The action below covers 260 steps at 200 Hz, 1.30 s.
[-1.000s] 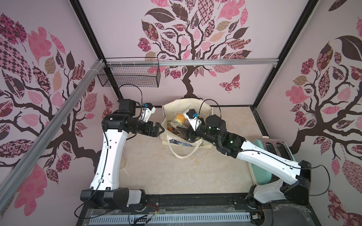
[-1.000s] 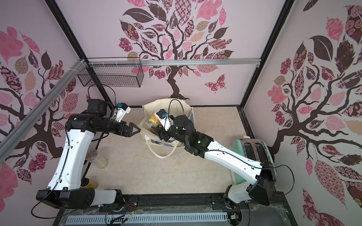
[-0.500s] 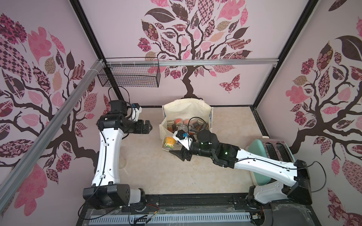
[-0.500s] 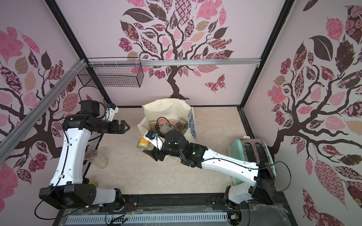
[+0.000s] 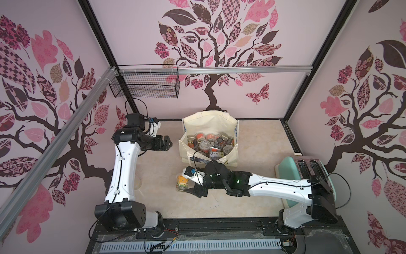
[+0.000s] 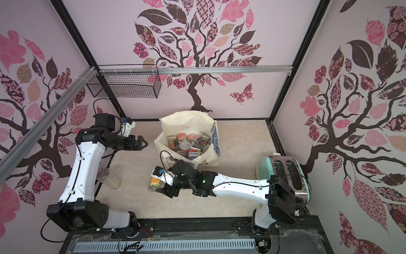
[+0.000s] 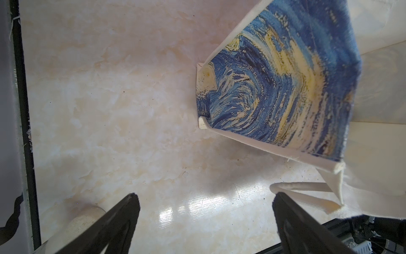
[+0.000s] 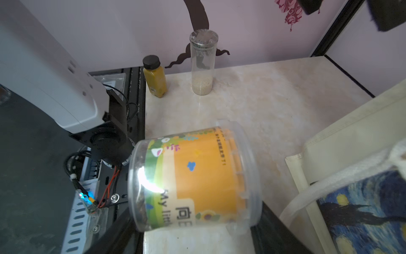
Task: Take out the seed jars from the canvas bag
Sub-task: Place the seed jar at the center of the board.
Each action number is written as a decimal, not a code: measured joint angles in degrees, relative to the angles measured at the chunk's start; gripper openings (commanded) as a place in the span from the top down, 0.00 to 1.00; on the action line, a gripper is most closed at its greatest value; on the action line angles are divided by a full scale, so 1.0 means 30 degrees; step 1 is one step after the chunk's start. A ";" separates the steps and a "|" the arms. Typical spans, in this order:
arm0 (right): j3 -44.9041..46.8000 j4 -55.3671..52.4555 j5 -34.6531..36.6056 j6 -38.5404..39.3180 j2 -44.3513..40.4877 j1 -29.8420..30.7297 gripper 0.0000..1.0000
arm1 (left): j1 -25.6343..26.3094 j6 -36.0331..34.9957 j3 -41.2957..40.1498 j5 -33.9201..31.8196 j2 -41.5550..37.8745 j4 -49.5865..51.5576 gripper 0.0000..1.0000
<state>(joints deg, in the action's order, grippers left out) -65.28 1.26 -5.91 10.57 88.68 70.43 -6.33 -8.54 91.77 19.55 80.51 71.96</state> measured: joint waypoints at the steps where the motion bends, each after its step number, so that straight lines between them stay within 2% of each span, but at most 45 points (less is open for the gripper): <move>1: 0.0015 0.0044 0.0066 0.0051 0.0036 0.0029 0.38 | 0.0000 0.0000 -0.0007 0.0007 0.0000 -0.0015 0.02; 40: 0.1443 0.2922 0.3934 0.4291 0.1610 0.1647 0.37 | -0.0007 0.0066 -0.0226 0.0066 0.0007 -0.0175 0.02; 70: 0.2929 0.6717 0.5901 0.8721 0.2798 0.1756 0.37 | -0.0022 -0.0357 -0.1217 0.1231 -0.0022 -0.0226 0.02; 114: 0.5260 1.5839 0.6972 1.6305 0.6098 0.1749 0.32 | -0.0022 -0.2404 -0.2193 0.2987 0.0036 0.1129 0.02; 135: 0.5530 1.8294 0.6834 1.8877 0.7672 0.1749 0.29 | -0.0022 -0.2849 -0.2849 0.3082 -0.0051 0.0962 0.02; 177: 0.5501 1.9096 0.6521 2.1354 0.8160 0.1749 0.26 | -0.0022 -0.3213 -0.4728 0.3104 -0.0328 0.0168 0.02; 210: 0.5340 1.8396 0.6528 2.1726 0.8575 0.1676 0.26 | -0.0022 -0.3293 -0.5202 0.3053 -0.0328 -0.0313 0.02; 260: 0.4889 1.9212 0.6572 2.2294 1.0768 0.1457 0.23 | -0.0022 -0.3555 -0.5202 0.2812 -0.0328 -0.0918 0.02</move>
<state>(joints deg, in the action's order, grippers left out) -50.61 58.89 13.80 77.45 120.99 74.81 -6.39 -19.20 76.16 27.99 79.53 69.21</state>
